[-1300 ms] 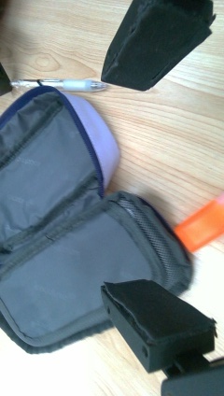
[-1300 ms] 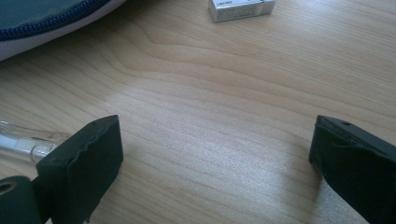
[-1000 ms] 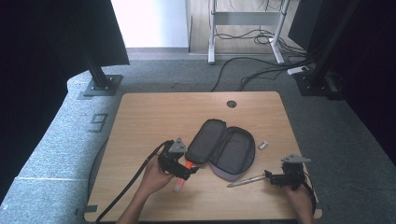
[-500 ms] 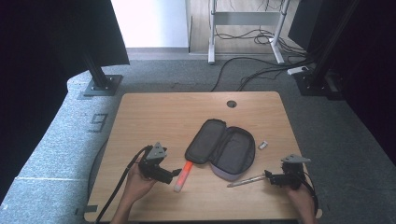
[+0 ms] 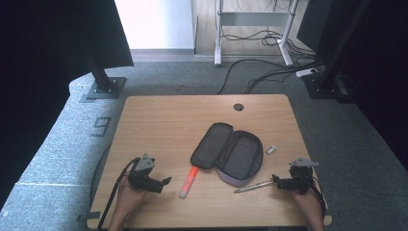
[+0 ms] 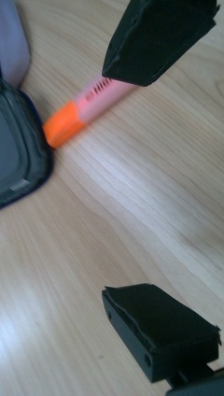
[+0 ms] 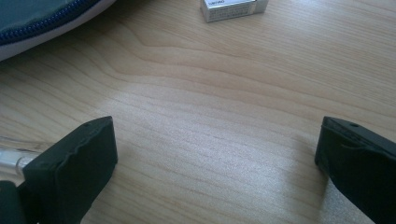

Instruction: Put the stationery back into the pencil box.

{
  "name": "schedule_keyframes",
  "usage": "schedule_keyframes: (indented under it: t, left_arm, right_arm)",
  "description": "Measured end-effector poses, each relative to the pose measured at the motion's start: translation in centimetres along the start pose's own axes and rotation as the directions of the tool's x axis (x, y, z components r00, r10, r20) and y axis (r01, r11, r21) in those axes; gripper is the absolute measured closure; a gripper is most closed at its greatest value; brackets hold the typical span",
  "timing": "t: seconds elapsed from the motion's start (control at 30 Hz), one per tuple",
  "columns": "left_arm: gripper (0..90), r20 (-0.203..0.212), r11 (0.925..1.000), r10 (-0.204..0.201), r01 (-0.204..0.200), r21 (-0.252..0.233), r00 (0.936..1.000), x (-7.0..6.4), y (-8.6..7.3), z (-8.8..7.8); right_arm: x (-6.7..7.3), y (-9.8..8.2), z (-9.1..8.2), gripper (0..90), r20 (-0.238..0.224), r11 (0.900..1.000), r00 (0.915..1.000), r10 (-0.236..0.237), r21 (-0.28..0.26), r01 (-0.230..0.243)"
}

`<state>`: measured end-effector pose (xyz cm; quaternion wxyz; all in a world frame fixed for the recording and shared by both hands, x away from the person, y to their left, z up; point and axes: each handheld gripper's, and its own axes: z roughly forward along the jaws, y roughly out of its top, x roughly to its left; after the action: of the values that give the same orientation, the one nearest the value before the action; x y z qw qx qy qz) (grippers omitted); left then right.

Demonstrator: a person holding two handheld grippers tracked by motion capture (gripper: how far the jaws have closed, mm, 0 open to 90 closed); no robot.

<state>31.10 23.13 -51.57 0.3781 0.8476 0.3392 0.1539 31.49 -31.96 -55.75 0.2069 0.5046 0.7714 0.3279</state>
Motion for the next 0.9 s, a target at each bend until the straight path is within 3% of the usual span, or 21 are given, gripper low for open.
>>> schedule_keyframes:
  t: [0.33, 0.53, 0.63, 0.7, 0.9]
  left_arm:
    - [0.0, -0.028, 0.9976, -0.033, 0.035, 0.060, 0.9990, 1.0, -2.2, 1.8]
    - [0.0, -0.047, 0.9947, -0.011, 0.016, 0.102, 0.9988, 0.6, -2.3, 2.3]
    - [0.0, -0.027, 0.9918, -0.044, 0.047, 0.119, 0.9987, 0.9, -2.3, 2.4]
    - [0.0, -0.040, 0.9912, -0.052, 0.056, 0.120, 0.9979, 0.9, -2.3, 2.4]
    - [0.0, -0.043, 0.9910, -0.055, 0.060, 0.119, 0.9976, 0.9, -2.2, 2.4]
  right_arm:
    - [-0.1, 0.1, 0.1, 0.0, -0.009, 1.000, 0.9999, -0.006, -0.002, 0.006]
    - [-0.1, 0.1, 0.1, 0.0, -0.016, 1.000, 0.9998, -0.011, -0.004, 0.011]
    - [-0.2, 0.1, 0.0, 0.0, -0.021, 1.000, 0.9997, -0.010, 0.000, 0.010]
    - [-0.3, 0.1, -0.2, 0.0, -0.028, 1.000, 0.9996, -0.005, -0.002, 0.005]
    - [-0.7, 0.5, -1.3, 0.1, -0.032, 0.999, 0.9994, 0.010, -0.041, -0.011]
